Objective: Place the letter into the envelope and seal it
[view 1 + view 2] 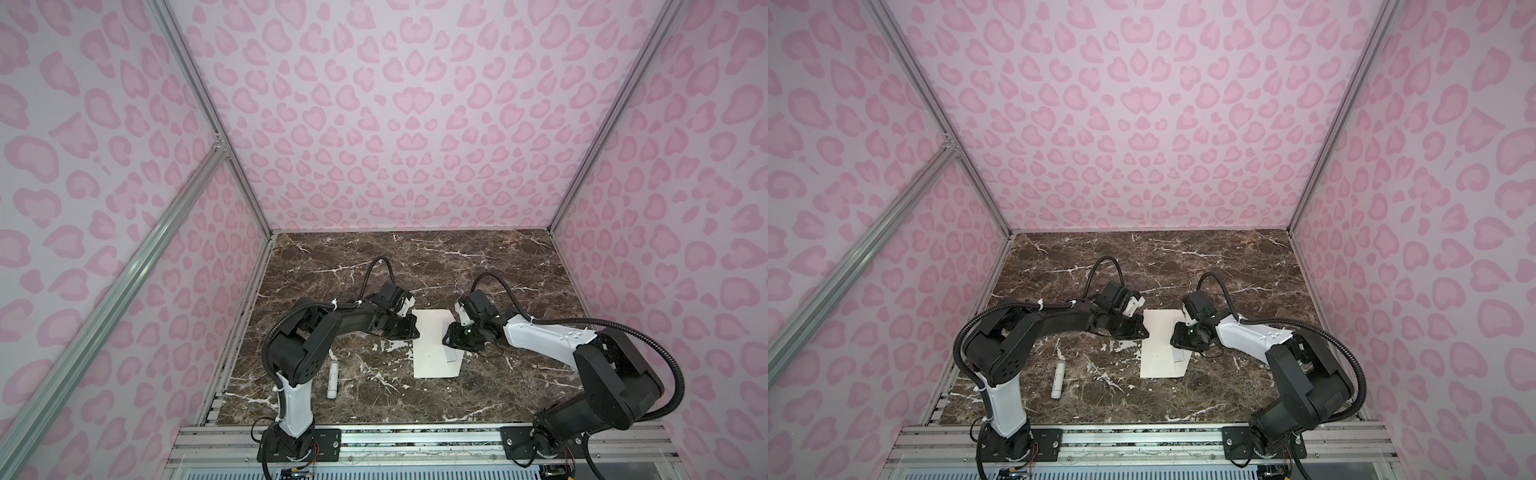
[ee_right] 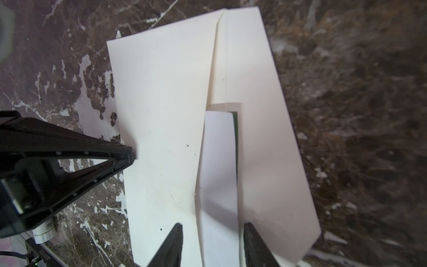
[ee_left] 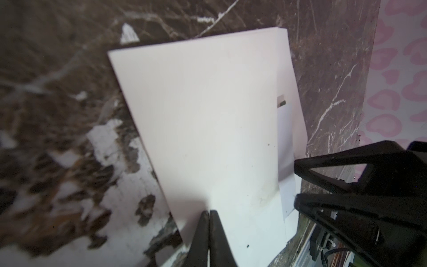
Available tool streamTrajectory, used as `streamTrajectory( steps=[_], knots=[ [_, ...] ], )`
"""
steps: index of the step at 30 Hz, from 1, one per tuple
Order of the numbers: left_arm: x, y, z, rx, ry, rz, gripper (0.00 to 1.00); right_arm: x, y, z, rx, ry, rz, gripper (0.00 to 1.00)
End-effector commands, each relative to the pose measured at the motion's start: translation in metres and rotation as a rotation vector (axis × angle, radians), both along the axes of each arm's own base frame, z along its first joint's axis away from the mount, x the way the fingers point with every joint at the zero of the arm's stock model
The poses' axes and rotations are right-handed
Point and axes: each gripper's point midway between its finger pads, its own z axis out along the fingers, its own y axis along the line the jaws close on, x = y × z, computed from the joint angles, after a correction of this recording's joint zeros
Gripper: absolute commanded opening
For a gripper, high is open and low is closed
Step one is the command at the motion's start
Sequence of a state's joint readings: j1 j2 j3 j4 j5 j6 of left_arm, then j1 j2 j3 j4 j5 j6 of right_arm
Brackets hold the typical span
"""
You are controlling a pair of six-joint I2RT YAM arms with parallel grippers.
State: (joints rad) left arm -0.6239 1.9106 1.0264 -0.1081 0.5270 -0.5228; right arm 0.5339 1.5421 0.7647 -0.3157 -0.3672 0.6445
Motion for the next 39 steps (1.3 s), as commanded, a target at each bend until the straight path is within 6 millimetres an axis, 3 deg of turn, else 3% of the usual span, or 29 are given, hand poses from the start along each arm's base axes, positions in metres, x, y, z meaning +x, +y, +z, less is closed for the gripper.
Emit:
streamTrajectory(
  steps=[1, 21, 32, 39],
  knots=[
    [-0.007, 0.024, -0.024, 0.136, 0.03, 0.031, 0.09, 0.001, 0.001, -0.004, 0.002, 0.001, -0.002, 0.44],
    [-0.007, 0.021, -0.016, 0.113, 0.02, 0.03, 0.1, -0.002, 0.027, -0.006, 0.051, 0.022, 0.02, 0.46],
    [-0.007, 0.022, -0.016, 0.123, 0.019, 0.026, 0.09, 0.007, 0.006, 0.009, -0.067, -0.024, 0.031, 0.52],
    [-0.007, 0.022, -0.015, 0.123, 0.018, 0.021, 0.09, 0.015, 0.002, 0.004, -0.068, -0.018, 0.021, 0.41]
  ],
)
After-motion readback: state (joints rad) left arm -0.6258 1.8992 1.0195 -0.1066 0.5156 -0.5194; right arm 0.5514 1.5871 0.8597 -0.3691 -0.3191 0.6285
